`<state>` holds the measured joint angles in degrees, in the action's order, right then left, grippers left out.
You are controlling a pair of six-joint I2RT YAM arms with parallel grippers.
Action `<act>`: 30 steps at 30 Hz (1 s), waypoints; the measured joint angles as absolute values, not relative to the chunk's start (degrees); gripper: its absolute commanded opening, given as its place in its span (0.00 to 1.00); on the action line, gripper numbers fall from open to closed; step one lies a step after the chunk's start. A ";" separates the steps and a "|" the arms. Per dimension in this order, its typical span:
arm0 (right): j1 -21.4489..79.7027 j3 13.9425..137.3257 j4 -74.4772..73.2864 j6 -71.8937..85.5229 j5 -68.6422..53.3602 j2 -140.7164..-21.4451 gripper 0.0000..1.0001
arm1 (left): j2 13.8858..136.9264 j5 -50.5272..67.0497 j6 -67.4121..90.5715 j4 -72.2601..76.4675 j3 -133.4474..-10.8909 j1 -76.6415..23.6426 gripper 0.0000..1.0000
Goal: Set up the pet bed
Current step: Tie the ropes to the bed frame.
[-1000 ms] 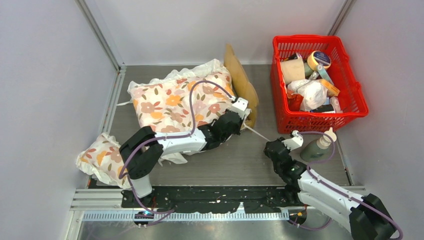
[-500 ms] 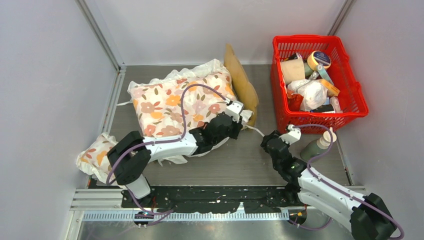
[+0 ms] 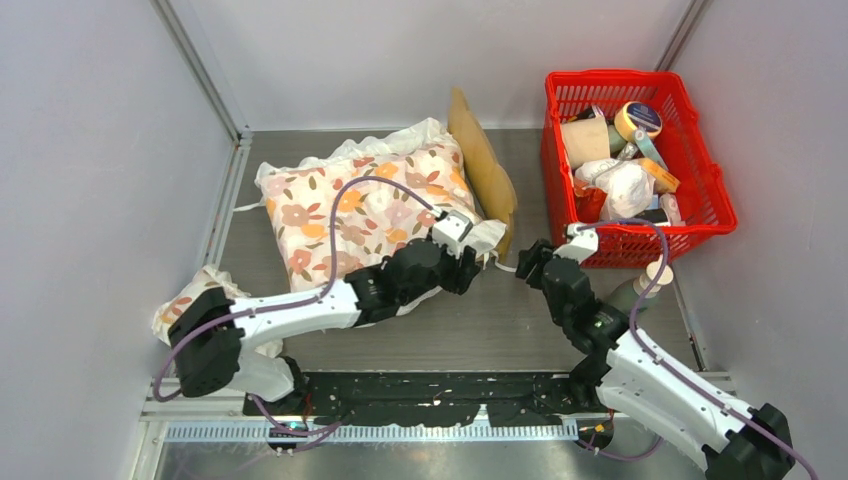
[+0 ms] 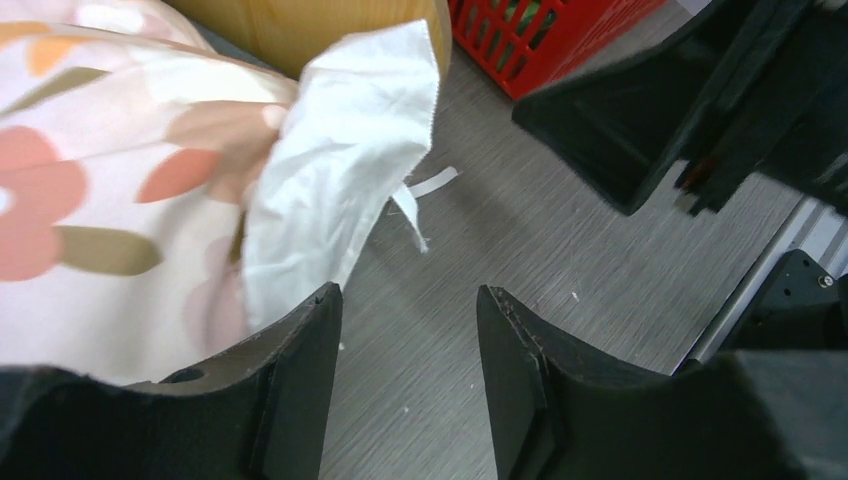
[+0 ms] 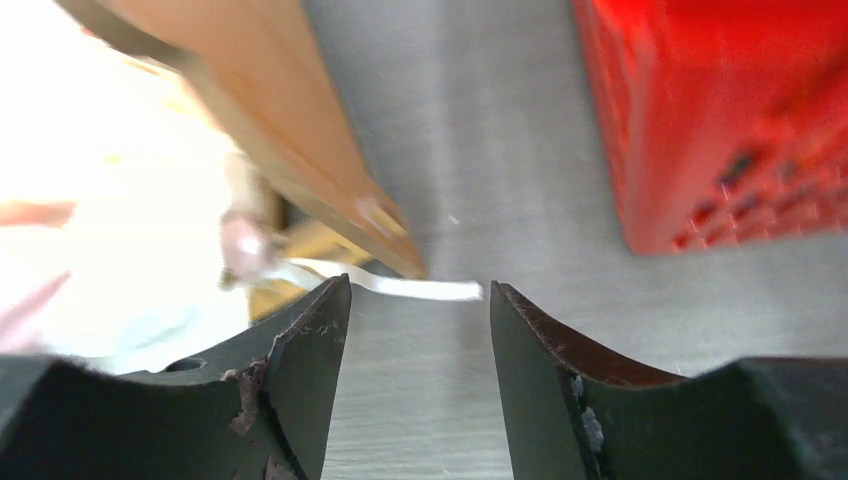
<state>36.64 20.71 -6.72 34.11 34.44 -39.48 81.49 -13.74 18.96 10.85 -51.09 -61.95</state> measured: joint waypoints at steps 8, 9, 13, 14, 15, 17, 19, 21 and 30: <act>36.64 40.21 -3.95 19.11 24.99 -44.99 0.75 | 67.51 -12.53 17.30 -4.62 -53.58 -52.45 0.60; 36.64 43.13 -3.99 17.30 24.36 -47.16 0.77 | 65.36 -12.38 17.04 -7.14 -53.74 -50.02 0.61; 36.47 53.74 -5.19 10.79 23.88 -56.69 0.86 | 59.72 -13.65 15.84 -17.87 -55.83 -39.16 0.85; 36.14 54.74 -5.43 10.15 23.86 -57.91 0.88 | 59.00 -14.61 15.53 -19.94 -56.21 -37.21 0.96; 35.31 57.04 -7.03 9.10 23.77 -60.27 0.89 | 58.08 -15.88 15.59 -22.52 -56.40 -34.63 0.99; 33.71 60.20 -9.21 8.10 23.66 -63.92 0.88 | 56.66 -17.82 15.25 -26.52 -56.36 -31.05 1.00; 31.73 64.34 -12.27 7.27 22.94 -68.75 0.84 | 54.68 -18.57 15.05 -29.58 -55.53 -26.17 0.97; 30.50 66.26 -13.96 6.74 21.17 -72.07 0.76 | 52.93 -17.80 15.46 -31.18 -54.28 -21.37 0.92; 28.67 67.44 -18.87 3.11 13.96 -79.75 0.07 | 52.66 -12.80 20.64 -35.00 -47.40 -7.29 0.74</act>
